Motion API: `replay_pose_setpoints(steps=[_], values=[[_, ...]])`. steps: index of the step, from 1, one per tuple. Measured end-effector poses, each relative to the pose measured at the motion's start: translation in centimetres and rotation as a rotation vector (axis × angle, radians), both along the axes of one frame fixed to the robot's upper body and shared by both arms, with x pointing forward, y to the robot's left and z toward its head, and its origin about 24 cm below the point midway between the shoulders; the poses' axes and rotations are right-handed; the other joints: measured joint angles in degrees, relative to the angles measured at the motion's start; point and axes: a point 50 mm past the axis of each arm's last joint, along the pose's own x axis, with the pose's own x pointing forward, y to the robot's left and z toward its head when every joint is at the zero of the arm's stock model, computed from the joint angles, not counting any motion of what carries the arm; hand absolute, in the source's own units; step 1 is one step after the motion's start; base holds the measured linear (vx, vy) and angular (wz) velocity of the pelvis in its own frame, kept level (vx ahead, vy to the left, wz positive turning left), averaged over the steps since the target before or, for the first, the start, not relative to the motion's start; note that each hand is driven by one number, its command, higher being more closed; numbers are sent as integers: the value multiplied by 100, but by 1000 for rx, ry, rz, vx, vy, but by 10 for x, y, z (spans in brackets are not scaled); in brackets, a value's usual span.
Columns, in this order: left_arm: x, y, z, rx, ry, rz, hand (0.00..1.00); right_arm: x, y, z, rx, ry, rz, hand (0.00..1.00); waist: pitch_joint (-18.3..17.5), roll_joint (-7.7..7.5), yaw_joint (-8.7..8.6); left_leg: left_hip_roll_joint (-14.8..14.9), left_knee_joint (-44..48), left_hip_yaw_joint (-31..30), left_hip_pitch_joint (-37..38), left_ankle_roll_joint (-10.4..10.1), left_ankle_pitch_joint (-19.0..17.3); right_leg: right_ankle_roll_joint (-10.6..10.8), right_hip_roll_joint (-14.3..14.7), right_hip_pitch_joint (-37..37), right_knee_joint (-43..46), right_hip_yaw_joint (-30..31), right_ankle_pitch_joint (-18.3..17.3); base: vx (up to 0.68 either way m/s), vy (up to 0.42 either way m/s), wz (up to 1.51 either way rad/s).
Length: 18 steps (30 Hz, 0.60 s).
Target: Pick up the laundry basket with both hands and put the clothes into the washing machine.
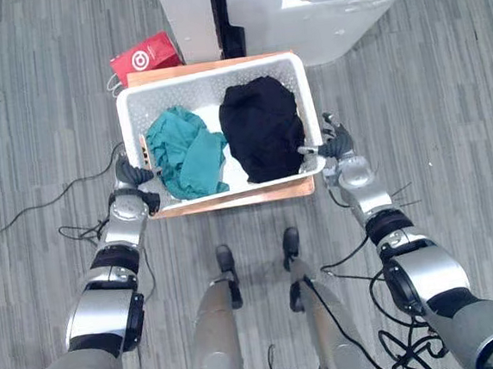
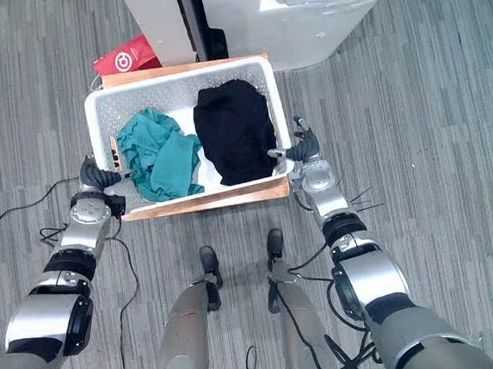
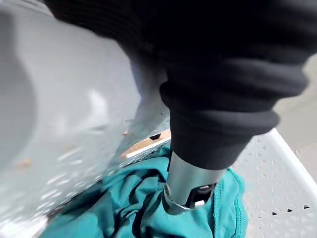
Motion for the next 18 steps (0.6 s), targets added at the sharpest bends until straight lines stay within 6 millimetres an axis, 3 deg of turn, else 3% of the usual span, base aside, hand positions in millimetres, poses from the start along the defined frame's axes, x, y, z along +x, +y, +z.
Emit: replay_pose_setpoints(steps=[7,10,16,18], values=[[-2,-6,-5,-42,-5,-27,100,-2,-5,-1,-5,1,-18,100,35,6,14,-44,-66,-54,57,12,40,-9,-24,55,1,-52,-7,37,-26,5],[-18,-18,-19,-122,-49,-70,100,-17,-13,-14,3,-26,-40,100,215,7,15,-87,-202,-65,331,25,61,-25,-53,286,-5,-78,-60,45,-11,7],[-88,-55,-77,-309,-21,-130,100,-85,-45,-75,52,32,-129,100,193,8,-13,-206,-604,-94,1033,25,57,44,-84,847,-6,-137,-307,96,-8,7],[-115,-66,-91,-349,12,-164,100,-115,-54,-87,82,33,-163,100,-133,5,-122,-243,-748,-89,1172,29,49,82,-102,918,-9,-140,-396,84,11,3]])
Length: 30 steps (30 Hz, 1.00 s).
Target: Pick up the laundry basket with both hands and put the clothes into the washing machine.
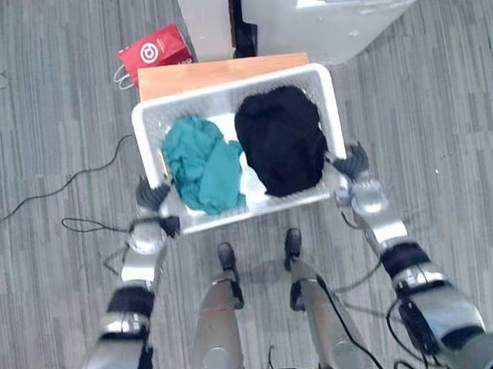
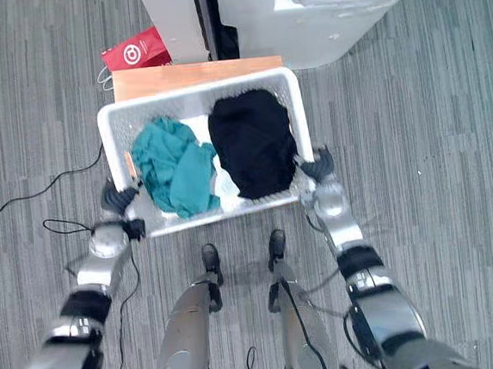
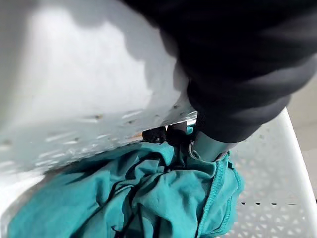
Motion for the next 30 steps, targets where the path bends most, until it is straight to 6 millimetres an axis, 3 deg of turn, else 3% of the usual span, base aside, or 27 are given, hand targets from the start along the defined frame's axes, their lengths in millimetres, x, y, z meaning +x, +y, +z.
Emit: replay_pose_setpoints(steps=[5,7,10,11,12,13,15,16,18,19,20,21,22,23,24,25,26,27,28,30], values=[[-30,-12,-5,-8,16,-82,100,-43,-10,-9,34,3,-38,100,-597,-15,-54,26,-90,315,437,5,-137,10,49,248,-68,319,-32,79,15,-33],[-38,-10,-6,-10,24,-86,100,-55,-7,-12,28,5,-28,100,-891,-52,-169,93,7,787,701,-2,-331,43,131,282,-42,781,-8,31,20,-102],[-42,-10,-8,-7,34,-99,100,-61,-7,-15,36,15,-34,100,-989,-52,-295,262,289,1460,920,26,-610,17,205,239,-73,1020,-125,-36,30,-111],[-43,-10,-9,-9,38,-97,100,-62,-6,-16,40,19,-34,100,-989,-45,-336,305,296,1630,993,27,-635,-185,148,241,-66,687,-256,-62,53,-147],[-43,-9,-10,-8,51,-100,100,-64,-6,-19,48,33,-32,100,-995,-26,-325,485,283,2026,1165,34,-676,-695,11,232,87,-220,-477,-38,36,-170],[-44,-6,-11,-4,63,-100,100,-64,-7,-21,48,44,-33,100,-1036,-92,-327,607,276,2439,1362,-17,-736,-795,-288,173,365,-1191,-548,-22,23,-183],[-46,-6,-14,-13,81,-92,100,-61,-7,-26,52,67,-23,100,-1080,-149,-309,730,458,3100,1737,-162,-959,-832,-671,263,763,-2376,-570,39,-44,-175],[-46,-6,-14,-16,83,-88,100,-59,-6,-26,53,70,-19,100,-1092,-133,-313,824,556,3312,1845,-215,-1042,-831,-711,325,848,-2591,-567,86,-84,-193],[-46,-4,-14,-16,84,-82,100,-59,-6,-28,55,80,-8,100,-1239,-69,-358,1213,1089,3918,2101,-385,-1304,-553,-457,219,937,-2304,-368,148,-164,-172],[-47,-4,-15,-16,85,-82,100,-60,-5,-29,56,85,-7,100,-1244,-62,-358,1341,1370,3952,2136,-377,-1316,-533,-350,203,952,-2122,-354,220,-238,-166],[-50,-4,-18,-25,97,-81,100,-61,-6,-31,53,97,-3,100,-1280,2,-330,1781,2191,3869,2094,-147,-1330,-581,-63,218,952,-1805,-398,240,-258,-173],[-55,-4,-23,-43,119,-67,100,-61,-6,-30,42,103,16,100,-1305,131,-323,2307,3339,3380,1781,996,-1177,-672,293,315,906,-1482,-444,208,-219,-176],[-58,-3,-26,-48,132,-57,100,-61,-7,-30,35,106,23,100,-1304,198,-321,2519,3957,2921,1499,1614,-829,-724,467,383,878,-1319,-472,202,-147,-184],[-65,-5,-33,-73,162,-44,100,-61,-10,-29,19,112,29,100,-1332,325,-217,2426,4720,1726,931,1427,-573,-869,708,508,807,-916,-481,216,-5,-205],[-71,-11,-38,-112,180,-31,100,-60,-11,-29,10,117,34,100,-1359,390,-95,1772,4883,733,539,879,-994,-930,854,564,740,-426,-477,230,57,-210],[-72,-14,-40,-126,187,-28,100,-60,-13,-29,9,123,30,100,-1357,397,-41,1422,4782,394,385,758,-1140,-946,884,640,666,-244,-466,281,112,-201],[-75,-17,-44,-142,203,-23,100,-60,-15,-29,4,130,30,100,-1353,392,7,844,4341,-60,153,686,-1374,-958,922,822,518,114,-459,353,148,-164],[-77,-17,-47,-149,217,-20,100,-59,-15,-28,-1,131,35,100,-1351,397,5,493,3737,-230,-59,611,-1467,-956,928,1027,351,406,-462,351,152,-149],[-77,-17,-47,-152,217,-19,100,-59,-15,-28,-5,131,38,100,-1351,398,8,359,3369,-294,-195,580,-1449,-940,924,1115,253,543,-472,284,139,-132],[-76,-16,-45,-153,208,-15,100,-56,-16,-24,-24,119,47,100,-1371,465,118,128,1678,-479,-448,-38,-1070,-911,923,1325,-64,919,-488,247,154,-138]])
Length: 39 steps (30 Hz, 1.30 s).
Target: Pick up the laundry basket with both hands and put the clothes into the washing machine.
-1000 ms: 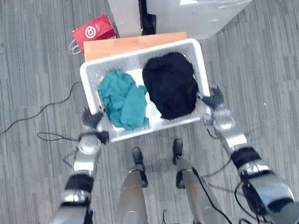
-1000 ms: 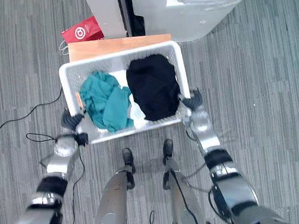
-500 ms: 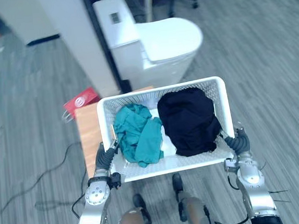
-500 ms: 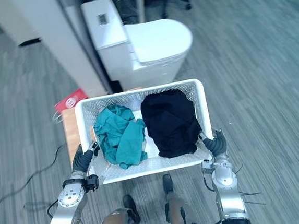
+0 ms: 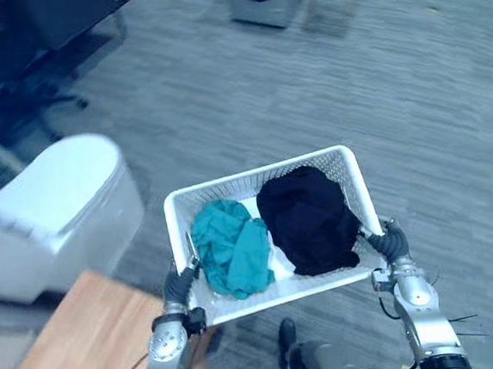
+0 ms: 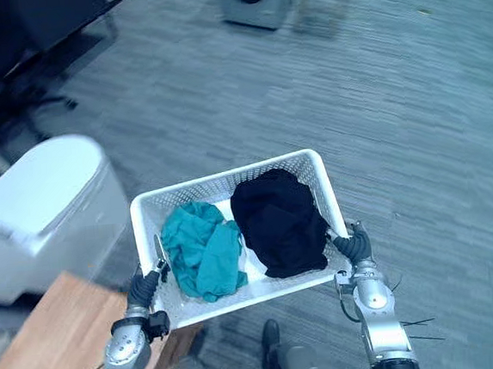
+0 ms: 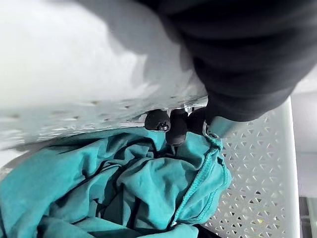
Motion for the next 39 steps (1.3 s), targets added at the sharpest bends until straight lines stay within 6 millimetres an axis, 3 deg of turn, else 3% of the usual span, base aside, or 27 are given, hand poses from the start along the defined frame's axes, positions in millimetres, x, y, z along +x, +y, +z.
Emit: replay_pose_setpoints(steps=[1,2,3,4,5,6,7,9,10,11,13,16,18,19,20,22,23,24,25,27,30,32,33,34,35,37,39], values=[[0,2,1,-2,-3,12,100,2,1,1,-1,-4,5,100,3,26,81,-10,-373,3,22,-73,470,28,13,115,-118,144,-7,422,237,-159],[0,5,0,-7,0,34,100,2,7,0,4,-3,19,100,-43,-7,195,-113,-460,41,135,86,647,126,-28,239,-230,401,-67,405,216,-123],[0,6,2,-3,-4,37,100,3,9,0,8,-6,25,100,-63,-21,147,-137,-399,56,125,193,591,187,-65,242,-238,461,-106,414,229,-73],[5,6,8,1,-30,30,100,3,10,1,9,-11,21,100,-69,-27,75,-160,-185,112,126,542,376,463,-171,136,46,491,-324,381,241,-15],[5,6,9,0,-35,28,100,4,10,1,8,-13,17,100,-78,-42,69,-164,-145,211,148,608,301,539,-207,34,315,510,-500,467,275,-17],[4,7,7,1,-26,33,100,5,12,2,16,-17,16,100,-112,-107,57,-278,-142,346,291,678,118,807,-312,-204,1046,578,-959,492,251,-32],[-1,9,4,-4,-5,48,100,7,15,1,31,-17,16,100,-114,-131,48,-373,-142,529,546,727,-67,1440,-420,-499,2077,583,-1433,417,184,-35],[-5,11,1,-2,14,58,100,6,20,-5,54,2,14,100,-95,-158,4,-544,-182,561,960,783,-244,2152,-568,-958,3669,503,-1606,384,128,-16],[-7,13,0,9,25,58,100,5,21,-12,59,30,13,100,-86,-162,-31,-650,-331,524,1410,931,-452,1986,-746,-1336,4816,173,-1584,457,97,-2],[-9,16,0,21,32,57,100,4,23,-16,60,50,18,100,-82,-150,-30,-685,-501,528,1773,979,-592,1417,-1008,-1623,5405,-309,-1723,366,49,-3],[-9,18,1,27,27,65,100,7,26,-15,65,43,28,100,-86,-81,-24,-634,-770,501,2157,995,-783,847,-1230,-2121,5196,-935,-1892,499,45,-10],[-4,17,5,39,11,42,100,8,23,-13,58,38,30,100,-40,28,-159,-462,-1152,284,2641,880,-938,888,-1092,-2659,3083,-1158,-1387,580,-35,30],[1,13,6,44,2,17,100,5,17,-14,55,45,10,100,-22,-82,-391,-487,-1542,83,3262,388,-941,1175,-1114,-2746,694,-981,-121,830,-167,71],[1,12,5,46,8,12,100,3,17,-14,52,47,8,100,-25,-112,-421,-486,-1537,11,3408,267,-1002,1137,-1119,-2753,460,-958,0,762,-197,51],[2,9,-1,38,30,7,100,-1,14,-16,42,59,3,100,-61,-31,-449,-400,-1389,-145,3710,130,-1081,860,-1018,-2738,679,-843,817,638,-166,30],[2,1,-7,9,51,7,100,-4,5,-18,32,74,-25,100,-101,318,-416,36,-85,-128,3424,-216,-799,602,-806,-2738,1415,-1013,1213,666,-154,7],[3,-3,-8,-3,50,6,100,-2,2,-15,26,64,-30,100,-35,471,-392,307,994,-93,2959,-268,-159,488,-646,-2649,1696,-1102,864,947,-249,-18],[2,-5,-12,-16,69,12,100,-3,1,-15,21,67,-29,100,-3,534,-299,605,2312,-29,2375,-371,1096,410,-489,-2324,1777,-1109,524,927,-263,-21],[1,-8,-15,-21,83,-2,100,-3,0,-15,20,73,-40,100,28,559,-244,958,3673,26,1717,-284,983,357,-373,-1823,1632,-1168,286,882,-230,-13],[4,-10,-13,-23,73,-12,100,-4,-2,-12,15,60,-54,100,121,455,-145,1070,4420,188,1112,-76,546,306,-331,-1135,1282,-1136,187,596,-112,-9],[6,-11,-6,-43,30,-7,100,-2,-1,7,4,-21,-47,100,219,309,19,903,3089,819,64,261,-6,405,-499,140,324,-976,-97,698,22,-5],[6,-9,-2,-48,9,0,100,2,-1,12,-2,-45,-38,100,245,295,22,431,438,620,-187,-12,226,609,-657,569,76,-938,-376,601,163,1],[3,-9,-2,-53,12,3,100,3,0,11,-5,-40,-33,100,242,342,50,285,-635,388,-149,-192,678,710,-704,744,-1,-855,-498,333,124,-23],[1,-8,-4,-56,19,10,100,3,0,9,-8,-30,-27,100,249,346,93,247,-847,342,-91,-246,1042,741,-730,846,-39,-768,-594,578,237,-45],[-1,-6,-6,-54,37,17,100,3,5,2,8,-2,-22,100,220,240,179,14,-667,389,63,174,1238,885,-925,1128,-94,-596,-778,608,241,-26],[-1,-3,-5,-43,35,24,100,3,6,-2,9,14,-19,100,222,162,151,-54,0,426,-106,532,744,1124,-1114,1142,164,-594,-934,573,238,-4],[-9,-1,-11,-35,73,26,100,2,10,-8,27,38,-18,100,221,45,193,-134,436,609,121,629,-2,1645,-1330,515,2161,-339,-1485,602,274,-19]])
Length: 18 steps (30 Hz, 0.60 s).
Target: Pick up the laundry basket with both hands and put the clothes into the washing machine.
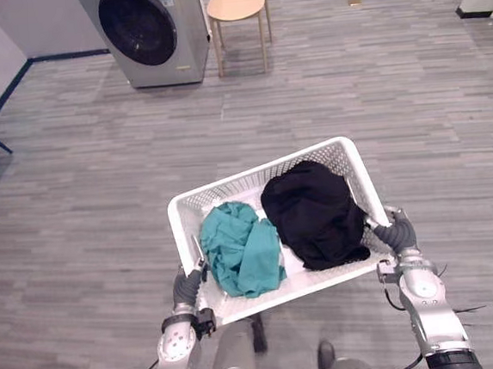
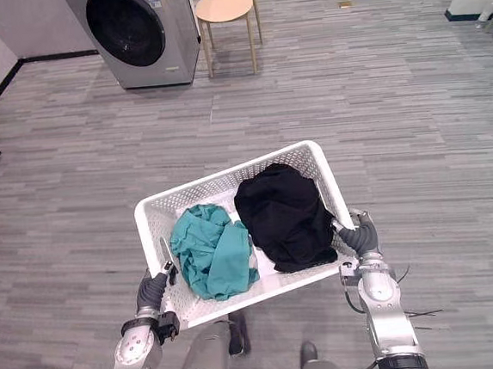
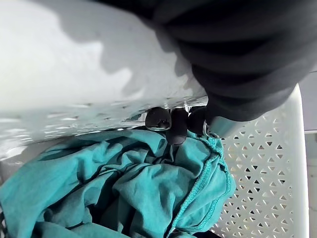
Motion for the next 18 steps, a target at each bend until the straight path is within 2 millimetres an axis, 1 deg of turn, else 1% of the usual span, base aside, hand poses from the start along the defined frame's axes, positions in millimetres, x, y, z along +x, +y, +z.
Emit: replay_pose_setpoints(steps=[1,2,3,4,5,6,7,8,9,10,11,12,13,14,15,16,17,18], values=[[-2,1,-1,4,10,0,100,-1,2,-2,6,8,1,100,2,-67,-23,-66,-18,45,140,35,-109,221,-90,-289,776,78,-1,695,259,-11],[-2,4,-2,17,22,-6,100,-3,3,-10,17,37,-5,100,22,-188,-63,-226,-143,66,521,83,-278,521,-248,-853,2300,168,170,699,191,0],[-4,6,-3,30,37,-15,100,-6,4,-17,29,68,-9,100,47,-231,-119,-329,-377,68,1006,127,-394,288,-342,-1260,3408,65,107,702,148,3],[-5,7,-4,34,45,-16,100,-8,5,-19,33,77,-9,100,48,-225,-173,-355,-524,66,1244,140,-407,12,-366,-1420,3691,-58,36,558,55,-3],[-6,9,-4,44,49,-19,100,-9,8,-20,43,79,-7,100,53,-202,-221,-368,-916,65,1708,141,-407,-332,-365,-1774,3786,-355,-84,435,27,-9],[-5,10,-2,50,40,-20,100,-8,10,-20,49,76,-8,100,52,-199,-249,-366,-1175,48,1999,141,-407,-526,-353,-2043,3574,-593,-193,556,15,-8],[-2,11,0,57,28,-25,100,-8,9,-19,49,70,-8,100,51,-199,-301,-354,-1379,7,2210,140,-407,-671,-324,-2304,3134,-808,-275,554,-22,12],[4,10,4,67,10,-44,100,-8,9,-17,46,62,-9,100,50,-192,-369,-334,-1594,-85,2411,122,-412,-691,-247,-2610,2158,-948,-256,660,-62,31],[10,8,7,73,-6,-64,100,-8,5,-16,41,58,-20,100,52,-187,-420,-295,-1721,-114,2554,44,-450,-670,-171,-2768,1122,-969,28,671,-109,50],[17,4,10,77,-24,-86,100,-8,1,-15,41,54,-39,100,51,-211,-511,-287,-1980,-154,2930,-186,-563,-533,-148,-2857,-615,-942,811,585,-119,42],[18,3,10,76,-25,-89,100,-9,-1,-15,41,54,-45,100,47,-238,-530,-321,-2109,-195,3141,-296,-627,-427,-161,-2899,-1062,-917,1084,643,-157,37],[19,3,8,83,-18,-92,100,-10,-1,-15,39,55,-47,100,24,-279,-590,-360,-2216,-275,3426,-449,-714,-445,-190,-2966,-1363,-874,1282,681,-196,31],[15,4,6,94,-3,-93,100,-14,-1,-19,39,70,-46,100,-37,-334,-649,-337,-2173,-438,3796,-658,-847,-659,-164,-2966,-1323,-718,1529,715,-216,32],[15,2,4,86,5,-91,100,-17,-4,-21,32,82,-50,100,-99,-226,-659,-218,-2025,-521,3874,-679,-860,-744,-62,-3012,-1009,-650,1944,764,-243,31],[14,-5,1,73,11,-98,100,-22,-10,-22,25,94,-71,100,-254,34,-643,106,-1294,-631,3660,-760,-810,-856,142,-3035,-641,-726,2183,783,-262,18],[15,-8,0,66,12,-103,100,-22,-14,-21,15,89,-75,100,-340,324,-628,509,-57,-683,3158,-894,-482,-1076,405,-2958,-393,-917,2131,769,-262,4],[16,-11,0,52,9,-98,100,-19,-14,-18,9,79,-70,100,-263,447,-617,727,660,-684,2886,-894,-35,-1175,599,-2798,-338,-979,1939,754,-262,-28],[14,-9,-5,47,32,-81,100,-15,-13,-15,0,72,-54,100,-145,577,-532,1114,1890,-652,2441,-909,1625,-1307,878,-2284,-400,-973,1671,753,-221,-40]])
